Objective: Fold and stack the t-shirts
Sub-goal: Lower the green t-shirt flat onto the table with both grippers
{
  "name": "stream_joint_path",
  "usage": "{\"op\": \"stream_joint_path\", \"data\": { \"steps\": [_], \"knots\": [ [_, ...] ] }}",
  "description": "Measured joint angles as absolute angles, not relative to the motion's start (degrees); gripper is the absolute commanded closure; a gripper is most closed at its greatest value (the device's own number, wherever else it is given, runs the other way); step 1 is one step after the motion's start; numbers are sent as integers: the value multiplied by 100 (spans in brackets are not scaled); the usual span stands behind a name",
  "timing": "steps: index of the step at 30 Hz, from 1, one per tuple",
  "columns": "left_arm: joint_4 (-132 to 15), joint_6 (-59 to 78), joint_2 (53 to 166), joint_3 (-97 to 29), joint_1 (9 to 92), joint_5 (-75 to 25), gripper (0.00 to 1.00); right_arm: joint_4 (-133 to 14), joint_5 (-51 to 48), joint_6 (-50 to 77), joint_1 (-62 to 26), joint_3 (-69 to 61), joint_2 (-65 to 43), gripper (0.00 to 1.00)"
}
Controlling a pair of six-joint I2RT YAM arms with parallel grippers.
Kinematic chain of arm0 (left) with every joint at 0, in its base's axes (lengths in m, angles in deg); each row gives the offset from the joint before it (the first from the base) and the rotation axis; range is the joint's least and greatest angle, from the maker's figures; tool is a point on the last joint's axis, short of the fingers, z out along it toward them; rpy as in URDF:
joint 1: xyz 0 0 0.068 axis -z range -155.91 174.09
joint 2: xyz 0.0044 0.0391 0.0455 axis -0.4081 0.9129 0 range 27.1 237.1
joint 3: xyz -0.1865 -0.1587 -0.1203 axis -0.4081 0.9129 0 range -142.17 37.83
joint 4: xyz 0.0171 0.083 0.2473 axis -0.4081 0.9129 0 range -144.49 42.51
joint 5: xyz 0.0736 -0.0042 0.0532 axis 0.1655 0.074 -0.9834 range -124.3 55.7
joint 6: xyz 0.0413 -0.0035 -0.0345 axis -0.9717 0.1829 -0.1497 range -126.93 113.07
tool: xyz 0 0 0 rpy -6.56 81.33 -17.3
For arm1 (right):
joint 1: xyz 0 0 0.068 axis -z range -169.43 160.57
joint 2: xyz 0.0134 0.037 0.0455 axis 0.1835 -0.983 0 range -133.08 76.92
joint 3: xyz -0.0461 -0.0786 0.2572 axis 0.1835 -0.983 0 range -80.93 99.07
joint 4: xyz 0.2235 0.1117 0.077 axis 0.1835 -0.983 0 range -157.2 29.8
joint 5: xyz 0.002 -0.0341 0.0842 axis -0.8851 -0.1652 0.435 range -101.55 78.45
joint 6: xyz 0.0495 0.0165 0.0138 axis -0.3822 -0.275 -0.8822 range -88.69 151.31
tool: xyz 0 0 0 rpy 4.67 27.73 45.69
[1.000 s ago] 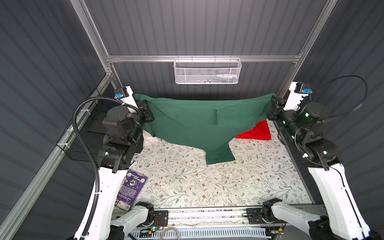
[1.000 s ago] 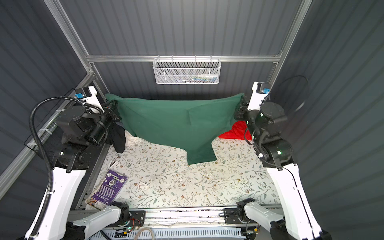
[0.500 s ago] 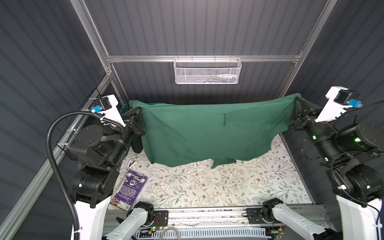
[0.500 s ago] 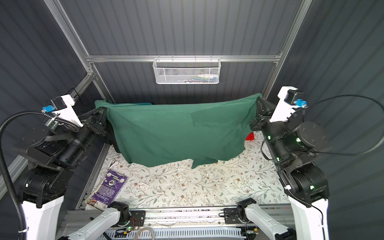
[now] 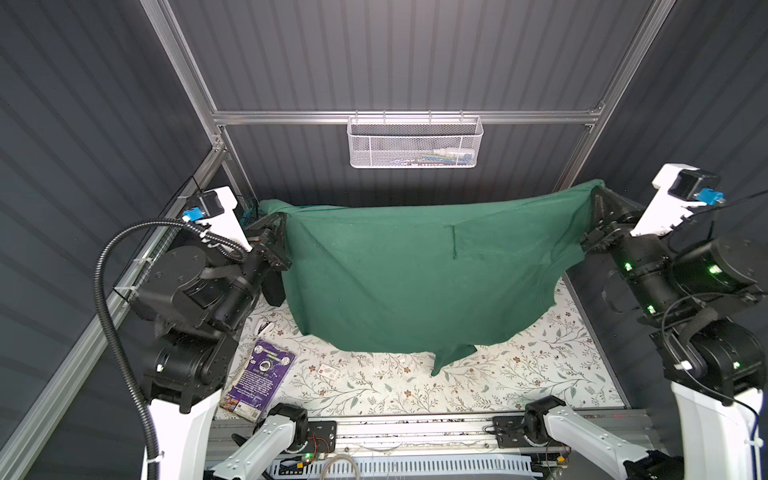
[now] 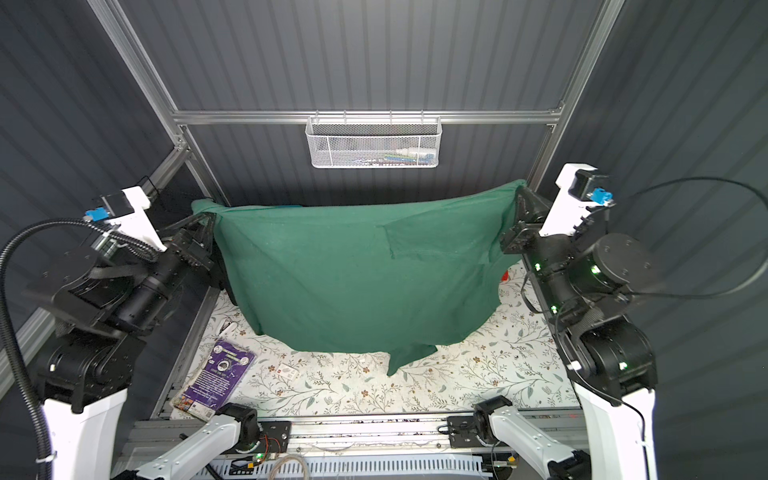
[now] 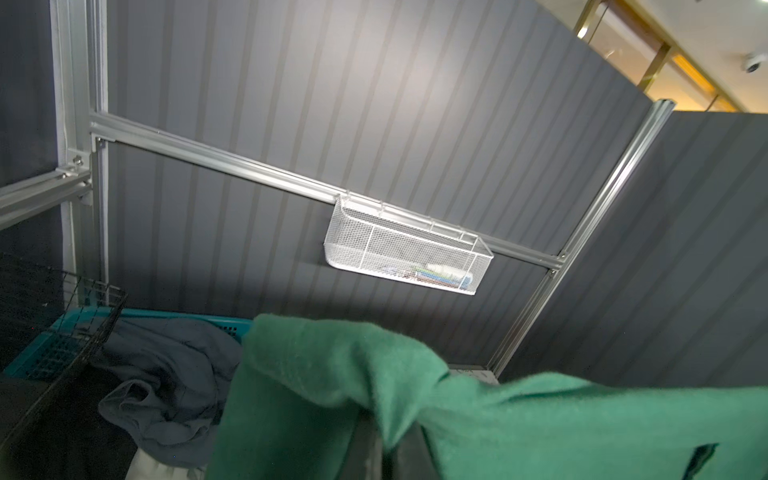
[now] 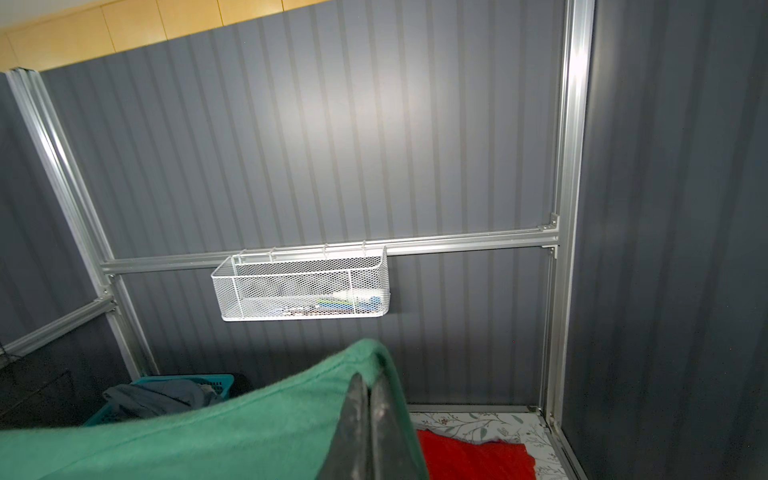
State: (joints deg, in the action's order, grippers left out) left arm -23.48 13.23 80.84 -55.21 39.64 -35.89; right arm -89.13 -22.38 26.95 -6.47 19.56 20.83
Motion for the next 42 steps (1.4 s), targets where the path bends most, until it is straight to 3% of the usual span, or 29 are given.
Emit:
{"op": "stream_joint_path", "data": {
  "steps": [18,23,31,32,33,34,35,36,42],
  "knots": [
    [-3478,1365,10175,-4008,3964,-4273,100,-7597,-2397,2900,-607,931,-571,100],
    [-3880,1297,11613,-4146,3964,-4544,100,-7261,-2552,2944,-526,1282,-1891,100],
    [-4077,1131,14374,-5695,3962,-4909,100,-7077,-2760,3005,-494,2679,-4051,100],
    [-4068,1122,14717,-6010,3955,-4959,100,-7075,-2808,3005,-494,2815,-4230,88],
    [-4066,1122,14940,-6220,3953,-4990,100,-7075,-2858,2990,-494,2933,-4361,63],
    [-4016,1120,15185,-6509,3946,-5031,77,-7075,-2898,2970,-489,3029,-4477,37],
    [-3959,1079,15419,-6786,3942,-5099,21,-7114,-2959,2986,-483,3140,-4579,14],
    [-3852,1085,15663,-7118,3935,-5189,1,-7200,-2990,2975,-472,3300,-4676,4],
    [-3583,1039,15775,-7656,3948,-5624,0,-7849,-3000,2791,-336,3682,-4604,1]
  ]
}}
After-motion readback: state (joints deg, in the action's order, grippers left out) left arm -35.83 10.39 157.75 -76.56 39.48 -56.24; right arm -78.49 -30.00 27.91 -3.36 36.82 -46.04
